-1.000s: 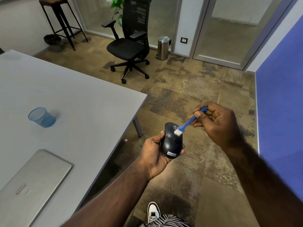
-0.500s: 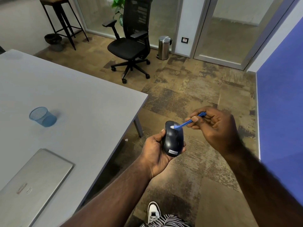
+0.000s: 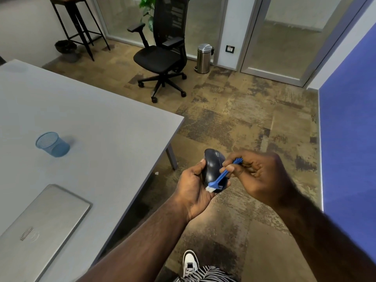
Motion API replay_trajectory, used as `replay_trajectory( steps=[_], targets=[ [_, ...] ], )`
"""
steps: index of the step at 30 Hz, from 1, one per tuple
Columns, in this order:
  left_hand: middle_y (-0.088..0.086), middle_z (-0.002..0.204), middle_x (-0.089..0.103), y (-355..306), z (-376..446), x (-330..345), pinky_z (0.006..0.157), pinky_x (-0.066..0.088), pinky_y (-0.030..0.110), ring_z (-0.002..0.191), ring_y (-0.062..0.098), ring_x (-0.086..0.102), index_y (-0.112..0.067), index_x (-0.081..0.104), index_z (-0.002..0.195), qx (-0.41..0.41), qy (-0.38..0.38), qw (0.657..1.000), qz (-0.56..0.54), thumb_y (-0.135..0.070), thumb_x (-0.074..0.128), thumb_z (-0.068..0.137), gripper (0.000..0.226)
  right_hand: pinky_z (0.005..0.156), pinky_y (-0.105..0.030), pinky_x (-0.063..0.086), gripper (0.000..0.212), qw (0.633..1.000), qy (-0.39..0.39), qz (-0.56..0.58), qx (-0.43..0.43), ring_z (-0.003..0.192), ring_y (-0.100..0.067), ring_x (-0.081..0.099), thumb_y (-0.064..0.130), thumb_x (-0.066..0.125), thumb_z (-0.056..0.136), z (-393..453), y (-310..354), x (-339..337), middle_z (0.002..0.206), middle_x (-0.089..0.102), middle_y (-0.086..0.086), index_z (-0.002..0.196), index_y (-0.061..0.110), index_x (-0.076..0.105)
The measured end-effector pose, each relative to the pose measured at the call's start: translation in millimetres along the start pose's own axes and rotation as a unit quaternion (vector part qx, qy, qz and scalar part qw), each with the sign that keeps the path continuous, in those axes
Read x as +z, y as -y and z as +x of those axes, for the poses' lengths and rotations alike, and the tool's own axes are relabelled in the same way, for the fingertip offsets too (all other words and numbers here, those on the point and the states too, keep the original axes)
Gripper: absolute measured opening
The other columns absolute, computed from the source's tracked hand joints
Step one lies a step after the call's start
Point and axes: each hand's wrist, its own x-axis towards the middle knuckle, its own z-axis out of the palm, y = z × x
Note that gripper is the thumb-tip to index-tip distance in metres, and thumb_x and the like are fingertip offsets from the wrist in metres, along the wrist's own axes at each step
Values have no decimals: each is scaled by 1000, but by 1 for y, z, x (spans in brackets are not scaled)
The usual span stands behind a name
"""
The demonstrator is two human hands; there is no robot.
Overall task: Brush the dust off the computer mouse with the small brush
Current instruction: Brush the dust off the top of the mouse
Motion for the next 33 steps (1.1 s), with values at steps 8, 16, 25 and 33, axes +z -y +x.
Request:
replay_trajectory(
  steps=[8,16,25,33],
  targets=[
    [25,129,58,-5,-1,2,90,48,47,97,35,61,-3,52,132,1,-19,1000,1,-34,33,101,47,65,-21,60,17,998,-69,-7,6,78,1,73,0,64,86,-3,-4,-8,87,72,11,93,15,68],
    [29,126,55,-10,-2,1,82,55,44,97,37,59,0,52,133,-12,-2,1000,-24,-34,35,100,51,67,-35,63,13,987,-149,23,48,79,-9,75,5,61,93,-7,-13,-10,87,74,3,96,17,66],
    [27,119,60,-5,-4,0,84,54,45,96,38,62,1,53,133,-26,7,1000,4,-33,35,99,51,70,-27,61,27,976,-183,58,100,77,-7,75,-3,59,93,3,-15,-6,83,74,12,96,23,67],
    [24,122,59,-3,-5,-1,84,54,46,98,39,59,0,54,133,-34,17,999,9,-32,38,97,51,70,-28,61,21,976,-176,51,120,80,-8,75,1,59,94,15,-19,-7,88,74,8,93,20,67]
  ],
)
